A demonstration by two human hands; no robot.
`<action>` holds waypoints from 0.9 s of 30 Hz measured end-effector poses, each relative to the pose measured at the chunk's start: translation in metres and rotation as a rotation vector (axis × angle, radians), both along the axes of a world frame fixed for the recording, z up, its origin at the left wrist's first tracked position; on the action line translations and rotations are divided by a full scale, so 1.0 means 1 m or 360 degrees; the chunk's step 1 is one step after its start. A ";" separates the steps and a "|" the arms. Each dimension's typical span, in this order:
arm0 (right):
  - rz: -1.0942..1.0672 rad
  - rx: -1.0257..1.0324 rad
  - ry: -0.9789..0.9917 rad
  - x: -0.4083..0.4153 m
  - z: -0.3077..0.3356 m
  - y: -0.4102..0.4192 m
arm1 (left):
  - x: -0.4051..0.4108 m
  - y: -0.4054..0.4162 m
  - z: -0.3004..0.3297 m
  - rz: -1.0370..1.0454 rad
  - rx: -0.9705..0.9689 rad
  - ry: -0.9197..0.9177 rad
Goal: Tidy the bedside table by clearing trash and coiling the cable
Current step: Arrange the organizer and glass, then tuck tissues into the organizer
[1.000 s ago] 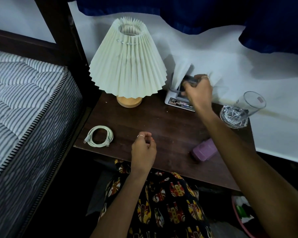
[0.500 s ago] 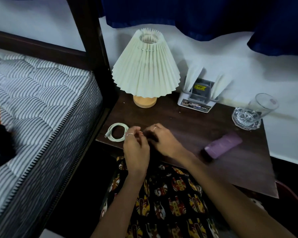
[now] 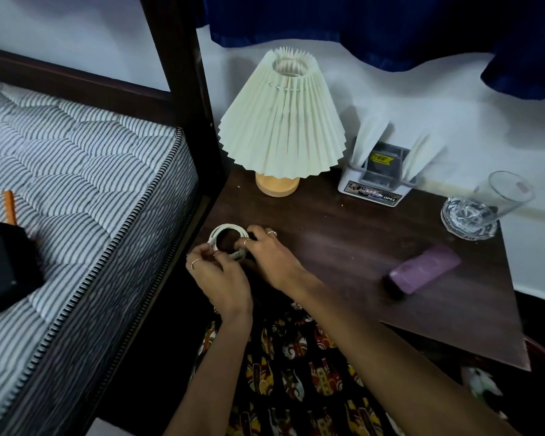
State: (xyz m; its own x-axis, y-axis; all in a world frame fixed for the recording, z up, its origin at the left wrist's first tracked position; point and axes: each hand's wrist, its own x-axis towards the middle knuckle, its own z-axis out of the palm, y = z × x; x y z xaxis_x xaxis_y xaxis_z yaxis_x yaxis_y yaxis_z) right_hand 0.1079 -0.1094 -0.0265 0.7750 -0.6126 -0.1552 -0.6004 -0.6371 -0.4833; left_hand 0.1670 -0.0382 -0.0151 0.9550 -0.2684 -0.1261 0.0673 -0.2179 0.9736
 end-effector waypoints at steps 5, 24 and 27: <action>0.0061 -0.0094 -0.0004 -0.004 -0.006 -0.008 | 0.005 -0.005 -0.006 -0.0009 0.0014 -0.0012; -0.0817 -0.0163 -0.0012 -0.074 -0.015 -0.082 | -0.012 -0.013 -0.003 -0.0286 0.0141 -0.0069; -0.0885 -0.0149 -0.0034 -0.076 -0.017 -0.083 | -0.020 -0.016 0.000 -0.0381 0.0172 -0.0110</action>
